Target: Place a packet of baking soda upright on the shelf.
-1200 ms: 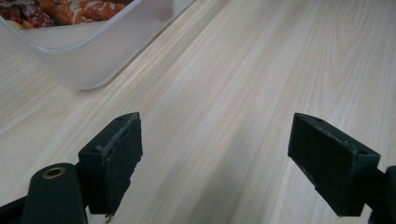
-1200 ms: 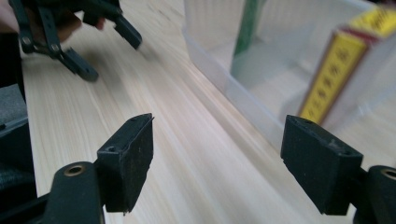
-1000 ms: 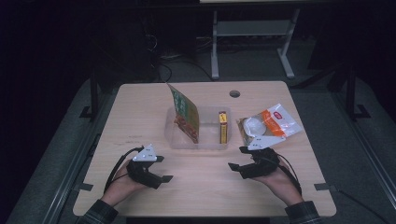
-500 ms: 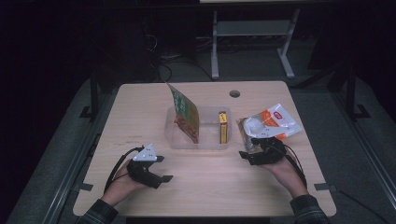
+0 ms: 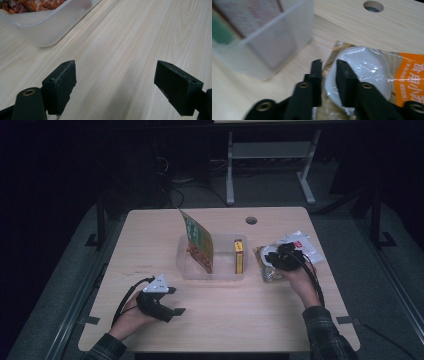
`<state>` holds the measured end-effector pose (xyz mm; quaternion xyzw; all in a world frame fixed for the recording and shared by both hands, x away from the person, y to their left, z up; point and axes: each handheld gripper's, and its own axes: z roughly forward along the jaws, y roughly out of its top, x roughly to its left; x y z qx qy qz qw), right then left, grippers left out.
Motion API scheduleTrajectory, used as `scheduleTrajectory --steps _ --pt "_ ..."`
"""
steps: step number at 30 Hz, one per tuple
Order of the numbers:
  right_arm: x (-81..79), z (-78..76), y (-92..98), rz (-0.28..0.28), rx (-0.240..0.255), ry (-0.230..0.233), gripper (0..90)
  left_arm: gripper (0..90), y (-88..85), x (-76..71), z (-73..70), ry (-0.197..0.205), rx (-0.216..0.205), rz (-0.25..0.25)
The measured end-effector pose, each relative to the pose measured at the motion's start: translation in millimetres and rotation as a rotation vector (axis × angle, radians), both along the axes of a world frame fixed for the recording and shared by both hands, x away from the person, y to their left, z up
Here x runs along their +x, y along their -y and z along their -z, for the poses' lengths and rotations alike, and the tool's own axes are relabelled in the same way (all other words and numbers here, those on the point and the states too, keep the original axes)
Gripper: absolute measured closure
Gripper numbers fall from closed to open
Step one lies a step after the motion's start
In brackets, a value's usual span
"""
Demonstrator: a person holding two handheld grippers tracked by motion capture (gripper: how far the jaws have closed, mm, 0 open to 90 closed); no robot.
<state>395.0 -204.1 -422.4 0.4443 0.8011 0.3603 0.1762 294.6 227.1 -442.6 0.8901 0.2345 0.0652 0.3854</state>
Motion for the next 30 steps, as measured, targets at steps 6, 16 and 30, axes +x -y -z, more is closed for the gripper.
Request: scheduleTrajectory --steps 6,16,30 --pt "20.7 12.1 -6.4 0.058 -0.012 0.005 89.8 17.5 -0.2 -0.5 0.0 -0.005 -0.009 -0.004" --pt "27.9 26.1 -2.6 0.063 -0.016 -0.048 90.0 17.8 -0.7 -0.3 0.5 -0.007 -0.002 -0.003" --pt "4.9 18.5 -7.2 -0.042 -0.084 -0.110 90.0 17.8 -0.2 -1.2 0.3 -0.012 0.002 -0.001"
